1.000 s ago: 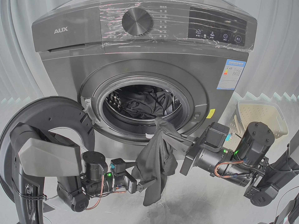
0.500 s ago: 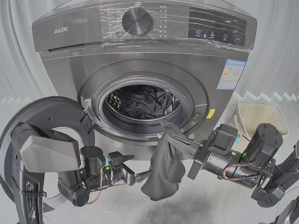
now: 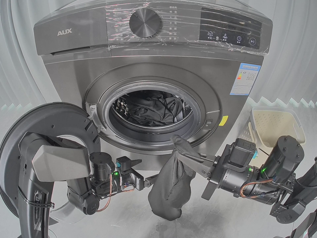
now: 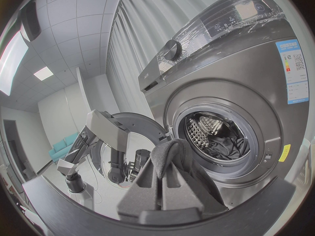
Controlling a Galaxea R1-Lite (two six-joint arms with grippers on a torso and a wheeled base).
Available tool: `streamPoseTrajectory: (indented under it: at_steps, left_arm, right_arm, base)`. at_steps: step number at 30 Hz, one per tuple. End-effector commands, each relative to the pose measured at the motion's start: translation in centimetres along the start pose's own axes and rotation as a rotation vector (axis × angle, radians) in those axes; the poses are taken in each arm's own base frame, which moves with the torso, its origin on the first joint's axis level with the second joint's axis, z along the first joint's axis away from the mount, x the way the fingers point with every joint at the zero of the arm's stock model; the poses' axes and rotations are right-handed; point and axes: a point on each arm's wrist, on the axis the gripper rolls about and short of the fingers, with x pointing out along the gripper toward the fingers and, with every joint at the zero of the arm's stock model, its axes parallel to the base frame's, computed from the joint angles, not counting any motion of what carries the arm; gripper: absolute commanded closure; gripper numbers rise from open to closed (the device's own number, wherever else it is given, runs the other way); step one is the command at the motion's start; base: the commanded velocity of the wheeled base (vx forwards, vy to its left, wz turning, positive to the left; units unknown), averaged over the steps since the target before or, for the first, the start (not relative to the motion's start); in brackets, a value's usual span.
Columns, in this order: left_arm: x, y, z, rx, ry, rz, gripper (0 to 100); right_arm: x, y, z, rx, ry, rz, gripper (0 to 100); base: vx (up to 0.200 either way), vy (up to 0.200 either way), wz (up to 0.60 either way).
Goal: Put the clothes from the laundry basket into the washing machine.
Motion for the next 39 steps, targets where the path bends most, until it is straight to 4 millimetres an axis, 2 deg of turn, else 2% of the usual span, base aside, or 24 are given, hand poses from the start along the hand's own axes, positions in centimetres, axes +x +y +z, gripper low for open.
streamPoseTrajectory:
  at_steps: [1,11,18,29,39]
  left_arm:
    - [0.5,0.0,-0.9,-0.006,0.02,-0.004,0]
    - [0.4,-0.5,-1.0,0.007,0.028,-0.018,0]
    - [0.4,-0.9,-0.8,0.013,0.026,-0.027,0]
    - [-1.0,-1.0,-0.9,0.006,0.056,-0.023,0]
    - [-1.0,-1.8,-1.4,0.008,0.079,-0.045,0]
  right_arm:
    - [0.2,0.3,0.4,-0.001,-0.017,0.014,100]
    - [0.6,0.5,0.6,0.002,-0.034,0.029,100]
    - [1.6,-1.2,-0.3,-0.005,-0.015,-0.028,100]
    - [3.7,-2.0,-0.6,-0.011,-0.033,-0.046,100]
    - [4.4,-1.0,0.0,-0.009,-0.064,-0.012,100]
  base:
    - [0.0,0.0,0.0]
    - [0.0,0.0,0.0]
    - [0.0,0.0,0.0]
    - [0.0,0.0,0.0]
    - [0.0,0.0,0.0]
